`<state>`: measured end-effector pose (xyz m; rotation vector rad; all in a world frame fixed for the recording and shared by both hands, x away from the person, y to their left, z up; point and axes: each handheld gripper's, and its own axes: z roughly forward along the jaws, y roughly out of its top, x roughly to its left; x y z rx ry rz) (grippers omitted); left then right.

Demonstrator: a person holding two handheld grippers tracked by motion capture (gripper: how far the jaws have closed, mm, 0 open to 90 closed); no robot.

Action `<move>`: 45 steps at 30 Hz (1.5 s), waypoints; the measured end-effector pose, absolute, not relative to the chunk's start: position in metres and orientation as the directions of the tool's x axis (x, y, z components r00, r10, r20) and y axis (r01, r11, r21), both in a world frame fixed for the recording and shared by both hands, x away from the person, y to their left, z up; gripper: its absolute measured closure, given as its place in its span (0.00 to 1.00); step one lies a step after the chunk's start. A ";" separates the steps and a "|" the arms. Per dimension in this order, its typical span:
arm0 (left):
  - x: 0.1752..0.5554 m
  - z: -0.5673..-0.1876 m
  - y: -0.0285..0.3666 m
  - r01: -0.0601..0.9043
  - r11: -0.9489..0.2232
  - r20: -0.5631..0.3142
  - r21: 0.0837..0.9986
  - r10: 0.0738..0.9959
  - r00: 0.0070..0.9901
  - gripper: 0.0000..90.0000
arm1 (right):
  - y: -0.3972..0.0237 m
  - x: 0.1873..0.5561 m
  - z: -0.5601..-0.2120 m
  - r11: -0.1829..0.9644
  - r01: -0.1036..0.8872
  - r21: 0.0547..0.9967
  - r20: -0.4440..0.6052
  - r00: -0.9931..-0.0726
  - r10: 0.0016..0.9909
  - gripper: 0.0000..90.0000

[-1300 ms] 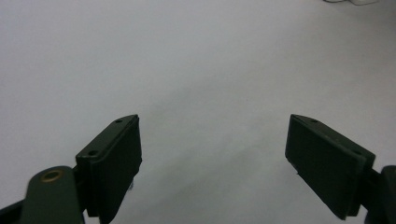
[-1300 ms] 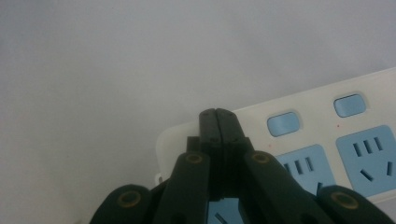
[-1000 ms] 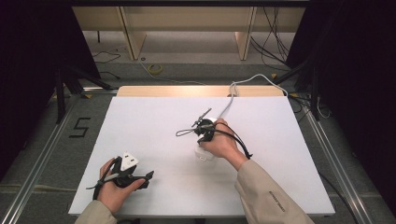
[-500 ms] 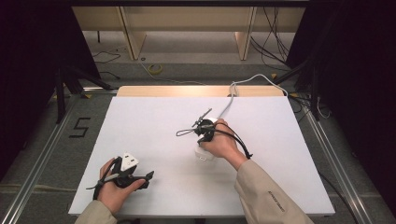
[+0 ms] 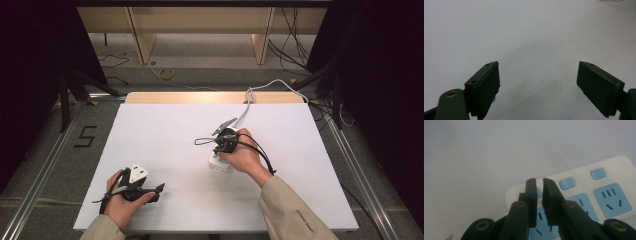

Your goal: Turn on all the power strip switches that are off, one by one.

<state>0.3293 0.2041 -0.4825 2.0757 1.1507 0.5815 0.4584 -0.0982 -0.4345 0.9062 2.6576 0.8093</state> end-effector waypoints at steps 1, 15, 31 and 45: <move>0.329 -0.483 0.204 0.554 -0.374 0.054 0.744 0.860 0.508 0.21 | -0.100 0.457 -0.434 0.655 0.502 0.564 -0.021 -0.784 0.620 0.90; 0.329 -0.483 0.205 0.560 -0.374 0.053 0.740 0.861 0.505 0.20 | -0.138 0.445 -0.432 0.623 0.526 0.579 0.016 -0.771 0.636 0.78; 0.329 -0.484 0.206 0.562 -0.376 0.055 0.737 0.862 0.504 0.20 | -0.185 0.422 -0.441 0.512 0.529 0.676 0.059 -0.732 0.679 0.57; 0.330 -0.485 0.207 0.570 -0.366 0.050 0.736 0.869 0.493 0.20 | -0.229 0.380 -0.462 0.438 0.480 0.760 0.044 -0.710 0.703 0.49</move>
